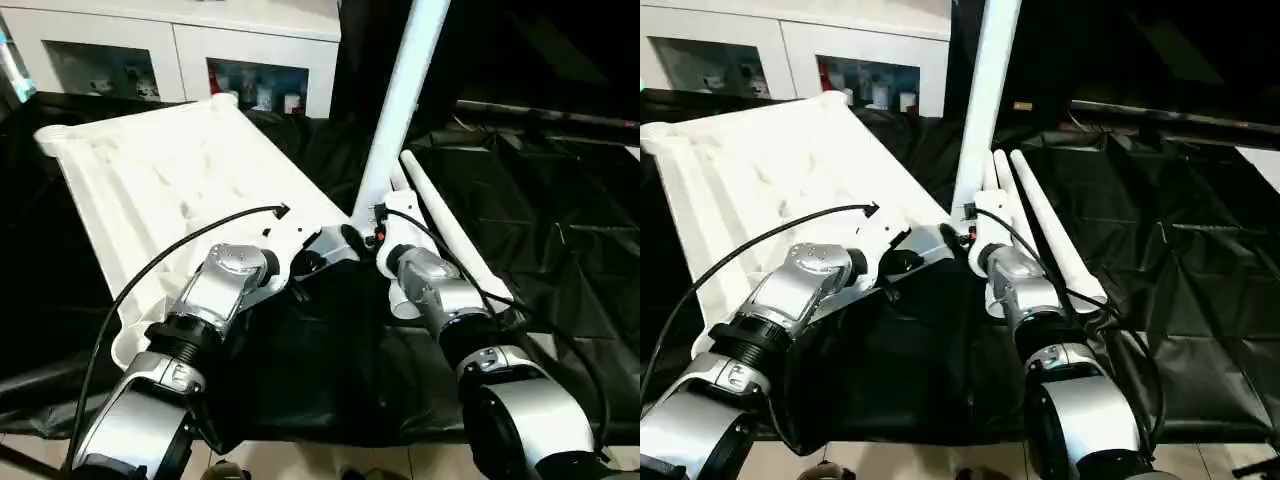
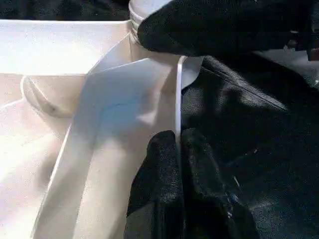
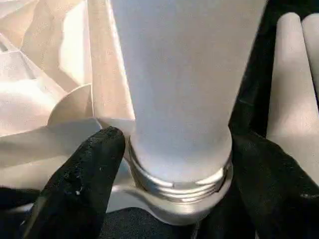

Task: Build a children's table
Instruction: Rotate leg to tighten

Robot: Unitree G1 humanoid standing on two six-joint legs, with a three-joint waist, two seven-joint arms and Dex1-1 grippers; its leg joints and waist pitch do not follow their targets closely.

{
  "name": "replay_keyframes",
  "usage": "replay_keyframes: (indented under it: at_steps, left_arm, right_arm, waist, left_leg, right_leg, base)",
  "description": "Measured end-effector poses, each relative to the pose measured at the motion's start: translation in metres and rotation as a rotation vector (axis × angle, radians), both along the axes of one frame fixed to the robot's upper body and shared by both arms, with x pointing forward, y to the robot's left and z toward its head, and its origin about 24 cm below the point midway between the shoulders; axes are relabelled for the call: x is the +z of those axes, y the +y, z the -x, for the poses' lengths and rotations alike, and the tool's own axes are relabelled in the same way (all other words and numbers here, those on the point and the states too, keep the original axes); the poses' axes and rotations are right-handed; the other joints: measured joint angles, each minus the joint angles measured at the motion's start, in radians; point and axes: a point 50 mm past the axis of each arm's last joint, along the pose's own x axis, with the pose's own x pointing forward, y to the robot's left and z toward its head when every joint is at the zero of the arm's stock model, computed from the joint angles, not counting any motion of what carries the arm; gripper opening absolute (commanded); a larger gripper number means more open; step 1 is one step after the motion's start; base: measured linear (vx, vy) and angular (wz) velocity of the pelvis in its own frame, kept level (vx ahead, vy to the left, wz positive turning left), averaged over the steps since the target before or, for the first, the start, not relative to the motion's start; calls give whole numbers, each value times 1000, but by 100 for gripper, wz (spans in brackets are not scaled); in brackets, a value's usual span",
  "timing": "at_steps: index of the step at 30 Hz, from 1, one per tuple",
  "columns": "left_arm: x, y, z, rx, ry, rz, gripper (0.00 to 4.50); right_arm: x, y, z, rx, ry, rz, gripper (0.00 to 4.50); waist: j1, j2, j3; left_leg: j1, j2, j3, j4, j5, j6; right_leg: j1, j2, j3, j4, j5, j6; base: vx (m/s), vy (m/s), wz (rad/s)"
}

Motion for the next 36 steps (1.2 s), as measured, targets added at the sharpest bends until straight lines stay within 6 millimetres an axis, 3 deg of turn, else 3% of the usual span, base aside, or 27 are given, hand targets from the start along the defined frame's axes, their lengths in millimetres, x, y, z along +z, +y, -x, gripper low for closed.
replay_keyframes:
  at_steps: [3, 8, 15, 25, 31, 36]
  left_arm:
    - [1, 9, 3, -34, -13, -11, 0]
    - [5, 29, 9, -111, -7, -13, 0]
    - [10, 55, 29, -295, 56, 21, 0]
    - [12, 61, 34, -347, 84, 18, 0]
    - [12, 61, 36, -358, 87, 21, 0]
    - [12, 62, 36, -358, 87, 20, 0]
  right_arm:
    - [2, -6, 1, 122, -17, 32, 387]
    - [5, -33, 9, 349, -40, 79, 387]
    - [13, -52, 23, 633, -31, 119, 387]
    - [14, -49, 27, 721, -13, 105, 387]
    - [15, -45, 29, 747, -13, 86, 319]
    - [16, -44, 30, 756, -11, 80, 290]
  waist:
    - [1, 0, 0]
    - [9, -1, 0]
    - [15, -1, 0]
    - [15, -2, 1]
    - [16, -3, 1]
    - [16, -3, 1]
  left_leg:
    - [0, 1, 1, -1, 0, 0]
    - [1, 2, 0, -2, 0, 0]
    - [0, 5, 0, -3, 0, 0]
    - [-1, 5, 1, 1, 0, 0]
    - [-2, 5, 1, 2, 0, 0]
    - [-2, 5, 1, 2, 0, 0]
  right_leg:
    - [-2, 0, 0, 2, 5, -1]
    - [-6, 0, 0, 15, 10, 0]
    - [-11, 2, 0, 28, 4, -4]
    - [-11, 2, 2, 31, 2, -4]
    - [-11, 2, 2, 31, 2, -4]
    - [-11, 2, 2, 31, 2, -4]
  base:
    - [0, 0, 0]
    - [0, 0, 0]
    - [0, 0, 0]
    - [0, 0, 0]
    - [0, 0, 0]
    - [0, 0, 0]
